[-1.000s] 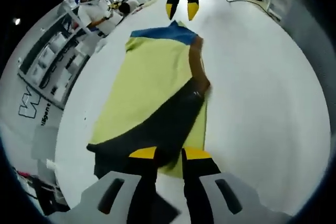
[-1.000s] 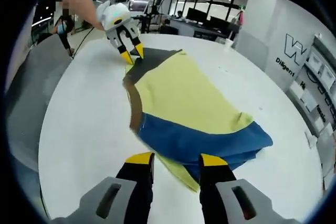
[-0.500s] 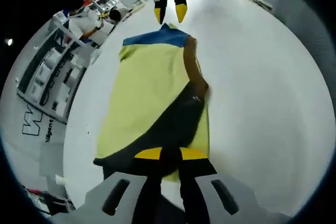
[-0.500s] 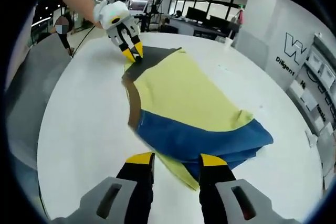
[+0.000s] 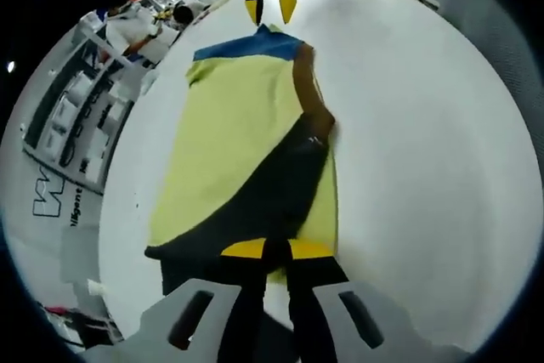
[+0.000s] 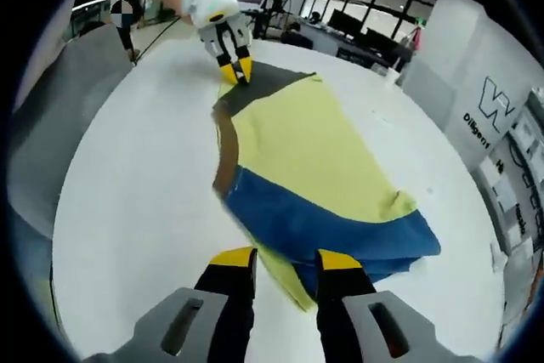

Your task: Fold the garment on the visible template until the final outline fits inside the template.

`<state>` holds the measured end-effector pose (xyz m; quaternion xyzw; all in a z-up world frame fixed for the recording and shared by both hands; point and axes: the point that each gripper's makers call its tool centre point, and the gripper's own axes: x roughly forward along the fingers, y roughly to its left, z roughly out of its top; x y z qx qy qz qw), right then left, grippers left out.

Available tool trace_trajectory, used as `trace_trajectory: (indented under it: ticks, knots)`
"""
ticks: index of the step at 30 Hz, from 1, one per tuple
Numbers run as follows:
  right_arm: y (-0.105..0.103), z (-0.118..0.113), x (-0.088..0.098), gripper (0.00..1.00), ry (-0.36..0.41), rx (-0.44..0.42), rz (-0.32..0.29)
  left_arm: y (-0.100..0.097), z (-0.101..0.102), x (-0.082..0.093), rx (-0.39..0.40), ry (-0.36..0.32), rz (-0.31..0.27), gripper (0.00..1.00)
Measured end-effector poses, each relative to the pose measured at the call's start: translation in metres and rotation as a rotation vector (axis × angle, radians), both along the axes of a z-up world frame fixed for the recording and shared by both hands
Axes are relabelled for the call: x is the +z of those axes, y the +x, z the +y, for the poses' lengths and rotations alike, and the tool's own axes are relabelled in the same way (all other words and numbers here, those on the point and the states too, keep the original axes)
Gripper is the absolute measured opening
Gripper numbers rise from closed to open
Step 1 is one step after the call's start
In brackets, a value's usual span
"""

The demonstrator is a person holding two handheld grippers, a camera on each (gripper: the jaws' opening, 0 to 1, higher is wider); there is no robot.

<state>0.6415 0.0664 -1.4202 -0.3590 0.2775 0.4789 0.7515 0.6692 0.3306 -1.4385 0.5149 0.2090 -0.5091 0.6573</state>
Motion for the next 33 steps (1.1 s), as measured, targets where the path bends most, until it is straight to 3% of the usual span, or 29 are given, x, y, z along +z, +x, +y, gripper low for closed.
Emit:
trace_trajectory:
  ticks: [2, 11, 17, 24, 33]
  knots:
    - [-0.001, 0.002, -0.002, 0.2, -0.032, 0.051, -0.015, -0.001, -0.002, 0.0, -0.006, 0.004, 0.004, 0.05]
    - [0.004, 0.004, -0.007, 0.07, -0.115, 0.148, -0.045, 0.002, -0.001, 0.007, 0.027, -0.03, 0.005, 0.05]
    - [0.004, 0.006, -0.016, 0.01, -0.192, 0.257, -0.066, 0.003, -0.001, 0.013, 0.046, -0.055, 0.0, 0.04]
    - [0.0, 0.007, -0.023, 0.01, -0.251, 0.331, -0.087, 0.003, 0.0, 0.018, 0.058, -0.07, -0.001, 0.04]
    - [0.006, 0.003, -0.025, 0.0, -0.276, 0.355, -0.116, 0.004, 0.001, 0.018, 0.069, -0.076, 0.006, 0.04]
